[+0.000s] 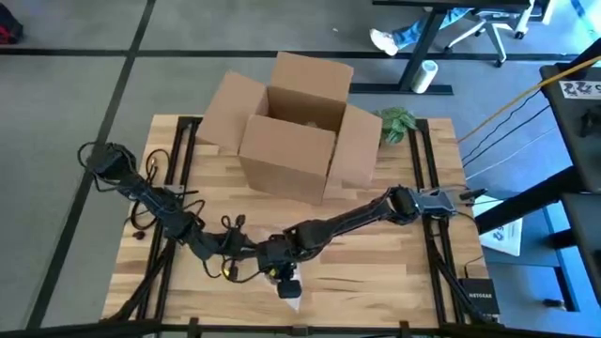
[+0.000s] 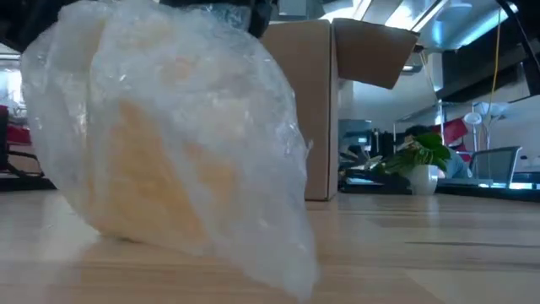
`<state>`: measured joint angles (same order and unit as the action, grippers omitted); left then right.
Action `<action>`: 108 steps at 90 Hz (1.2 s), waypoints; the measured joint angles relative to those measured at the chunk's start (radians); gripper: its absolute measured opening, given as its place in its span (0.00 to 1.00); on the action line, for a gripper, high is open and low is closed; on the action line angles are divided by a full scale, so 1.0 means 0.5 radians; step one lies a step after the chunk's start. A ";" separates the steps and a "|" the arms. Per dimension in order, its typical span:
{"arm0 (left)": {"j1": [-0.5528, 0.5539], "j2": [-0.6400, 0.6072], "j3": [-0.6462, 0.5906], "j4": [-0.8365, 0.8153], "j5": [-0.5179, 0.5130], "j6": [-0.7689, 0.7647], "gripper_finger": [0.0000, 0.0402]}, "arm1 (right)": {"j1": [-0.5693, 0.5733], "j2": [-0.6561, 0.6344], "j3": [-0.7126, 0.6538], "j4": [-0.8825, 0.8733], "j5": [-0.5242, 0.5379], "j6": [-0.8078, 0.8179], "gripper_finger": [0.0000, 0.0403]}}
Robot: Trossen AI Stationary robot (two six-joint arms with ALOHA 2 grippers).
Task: Wrap mug
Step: Wrap the yellow mug with the bubble wrap
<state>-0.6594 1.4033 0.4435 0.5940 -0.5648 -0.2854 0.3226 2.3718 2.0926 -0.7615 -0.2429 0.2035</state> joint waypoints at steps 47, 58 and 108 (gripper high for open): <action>-0.032 0.004 0.002 0.035 0.131 -0.081 0.00 | -0.047 -0.027 0.004 -0.078 -0.051 0.303 0.00; -0.032 0.035 0.003 0.043 0.136 -0.101 0.00 | -0.046 -0.066 0.005 -0.128 -0.126 0.376 0.00; -0.044 0.170 0.005 0.189 0.129 -0.198 0.00 | -0.032 -0.211 0.009 -0.113 0.308 0.436 0.00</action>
<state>-0.6816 1.4883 0.4458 0.6888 -0.5003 -0.3843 0.3065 2.2664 2.0972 -0.8180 -0.0891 0.4214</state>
